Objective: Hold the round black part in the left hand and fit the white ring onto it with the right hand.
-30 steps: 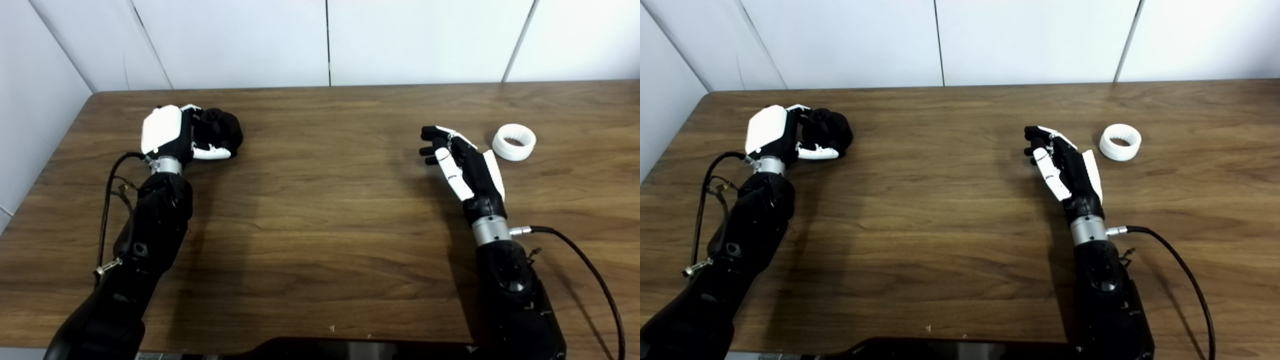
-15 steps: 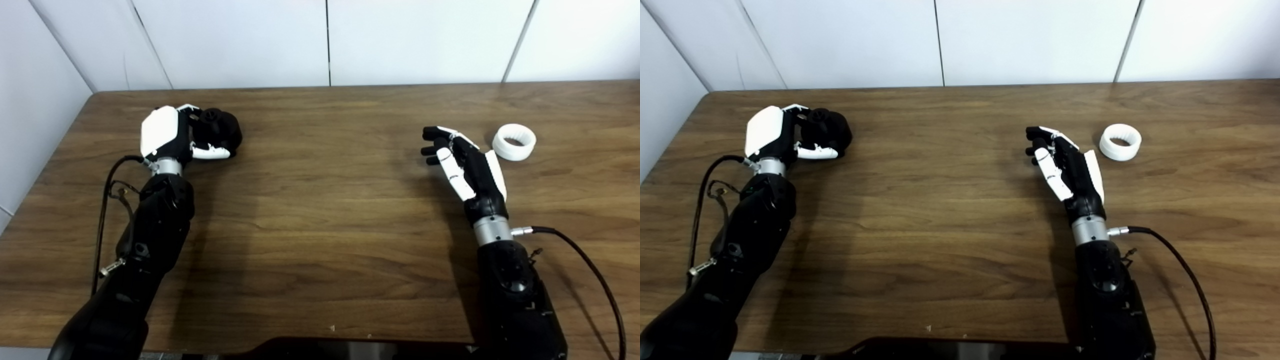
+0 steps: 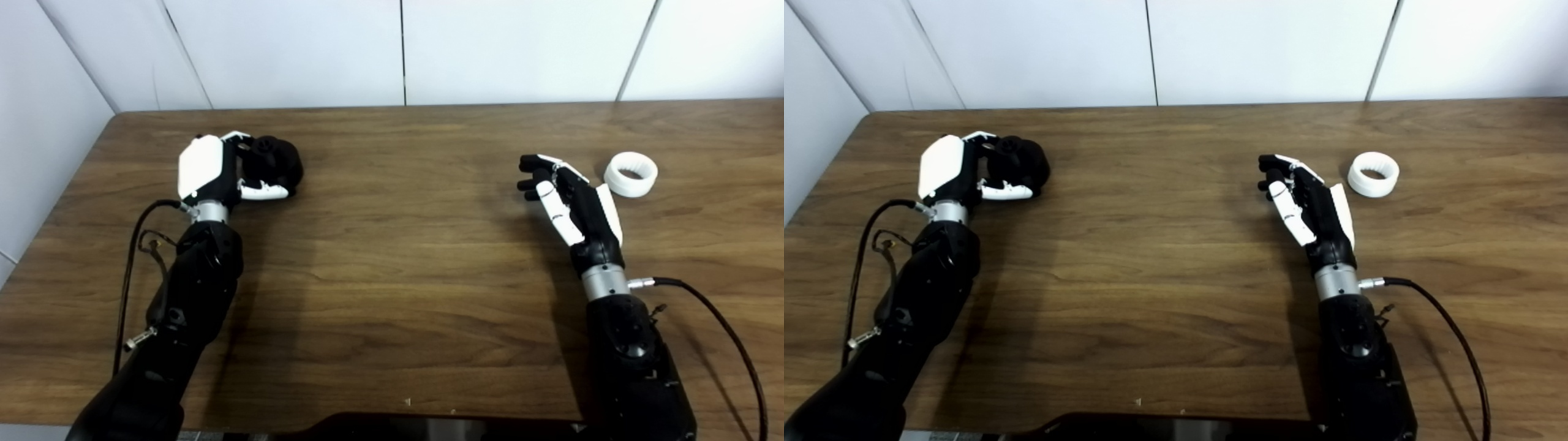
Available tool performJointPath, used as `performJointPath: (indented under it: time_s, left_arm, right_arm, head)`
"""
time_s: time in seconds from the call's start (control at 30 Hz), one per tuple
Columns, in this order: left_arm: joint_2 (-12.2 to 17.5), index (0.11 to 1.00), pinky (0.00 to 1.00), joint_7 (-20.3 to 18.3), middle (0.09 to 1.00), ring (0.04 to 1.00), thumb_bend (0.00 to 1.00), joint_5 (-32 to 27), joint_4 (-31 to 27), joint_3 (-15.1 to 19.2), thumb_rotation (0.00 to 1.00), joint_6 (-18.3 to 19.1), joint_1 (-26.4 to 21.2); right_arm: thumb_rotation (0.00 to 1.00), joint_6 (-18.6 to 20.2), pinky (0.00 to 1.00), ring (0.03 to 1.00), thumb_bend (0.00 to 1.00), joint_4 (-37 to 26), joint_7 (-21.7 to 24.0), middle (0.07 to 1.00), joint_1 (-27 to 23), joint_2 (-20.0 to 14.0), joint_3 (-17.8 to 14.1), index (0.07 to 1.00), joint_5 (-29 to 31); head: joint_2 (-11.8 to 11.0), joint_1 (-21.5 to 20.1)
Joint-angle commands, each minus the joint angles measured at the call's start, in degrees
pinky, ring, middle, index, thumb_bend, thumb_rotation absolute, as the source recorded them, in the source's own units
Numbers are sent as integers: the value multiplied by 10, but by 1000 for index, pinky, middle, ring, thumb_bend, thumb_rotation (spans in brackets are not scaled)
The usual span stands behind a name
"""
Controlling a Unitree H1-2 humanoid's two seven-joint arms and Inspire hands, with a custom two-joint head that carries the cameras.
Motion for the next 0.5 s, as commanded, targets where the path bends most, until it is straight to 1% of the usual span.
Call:
performJointPath:
  time_s: [0.0, 0.17, 0.27, 0.33, 0.47]
  left_arm:
    - [-4, 654, 1000, -10, 641, 764, 984, -3, -16, -5, 263, -5, 3]
    - [-14, 656, 1000, -14, 645, 768, 982, -11, -33, -5, 275, -6, 18]
    - [-19, 655, 1000, -14, 643, 761, 981, -10, -41, -11, 282, -12, 28]
    - [-22, 653, 1000, -14, 640, 747, 995, -12, -45, -12, 276, -15, 33]
    - [-32, 655, 1000, -16, 641, 753, 994, -9, -56, -15, 246, -14, 43]
  right_arm:
    - [774, -26, 640, 680, 424, -2, 0, 759, -16, -9, -5, 740, -2]
    - [772, -24, 628, 671, 421, -6, 1, 761, -16, -7, -5, 737, 0]
    - [780, -22, 624, 673, 426, -8, 1, 765, -17, -8, -4, 734, -1]
    - [786, -22, 623, 676, 436, -9, 0, 768, -17, -7, -4, 733, -2]
    - [784, -23, 622, 678, 444, -9, -1, 770, -17, -6, -4, 730, -2]
  head:
    - [0, 1]
    - [1, 2]
    - [1, 2]
    - [1, 1]
    - [2, 1]
